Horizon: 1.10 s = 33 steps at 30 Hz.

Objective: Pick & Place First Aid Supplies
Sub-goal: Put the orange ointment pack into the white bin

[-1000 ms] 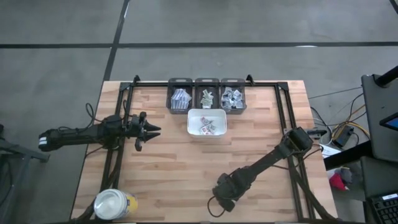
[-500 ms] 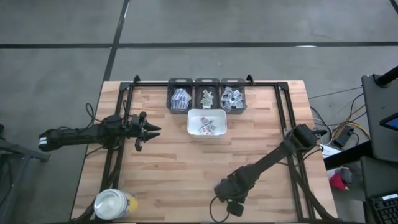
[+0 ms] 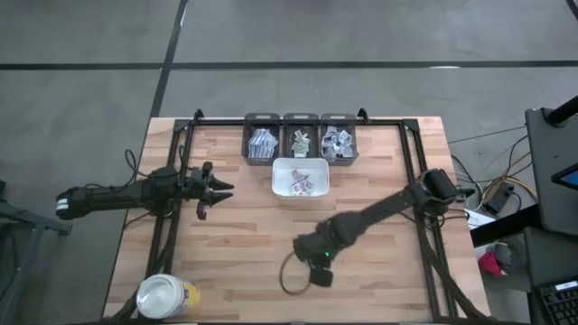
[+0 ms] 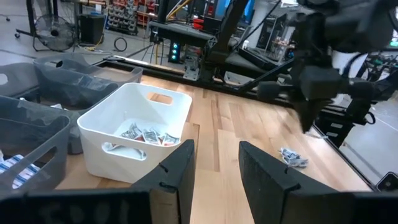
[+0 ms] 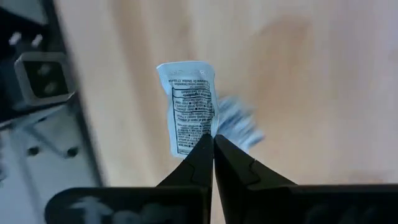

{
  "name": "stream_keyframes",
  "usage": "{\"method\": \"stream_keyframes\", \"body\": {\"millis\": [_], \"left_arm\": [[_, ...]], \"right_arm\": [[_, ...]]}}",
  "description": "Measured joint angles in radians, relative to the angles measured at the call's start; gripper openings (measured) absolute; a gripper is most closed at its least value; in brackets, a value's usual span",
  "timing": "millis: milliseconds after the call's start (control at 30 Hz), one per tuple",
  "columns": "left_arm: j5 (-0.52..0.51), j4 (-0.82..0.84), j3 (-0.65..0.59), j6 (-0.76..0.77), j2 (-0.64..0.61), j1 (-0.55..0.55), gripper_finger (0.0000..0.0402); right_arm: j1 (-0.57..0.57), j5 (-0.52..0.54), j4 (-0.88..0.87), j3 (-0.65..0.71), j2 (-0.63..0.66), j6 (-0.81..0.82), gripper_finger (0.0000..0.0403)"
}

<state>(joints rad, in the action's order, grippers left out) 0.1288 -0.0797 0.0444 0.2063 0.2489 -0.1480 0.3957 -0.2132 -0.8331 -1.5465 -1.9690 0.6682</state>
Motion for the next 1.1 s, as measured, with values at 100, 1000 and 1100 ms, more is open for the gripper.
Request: {"method": "stream_keyframes", "body": {"millis": [100, 1000, 1100], "left_arm": [[0.000, 0.001, 0.000, 0.000, 0.000, 0.000, 0.0120], [0.000, 0.002, 0.000, 0.009, 0.000, 0.000, 0.0120], [0.000, 0.002, 0.000, 0.010, 0.001, 0.000, 0.0120]], "right_arm": [[-0.064, 0.041, -0.005, -0.023, 0.000, -0.097, 0.0008], [-0.570, 0.444, -0.281, -0.239, -0.039, -0.862, 0.0008], [-0.578, 0.404, -0.316, -0.238, -0.078, -0.870, 0.0008]]}}
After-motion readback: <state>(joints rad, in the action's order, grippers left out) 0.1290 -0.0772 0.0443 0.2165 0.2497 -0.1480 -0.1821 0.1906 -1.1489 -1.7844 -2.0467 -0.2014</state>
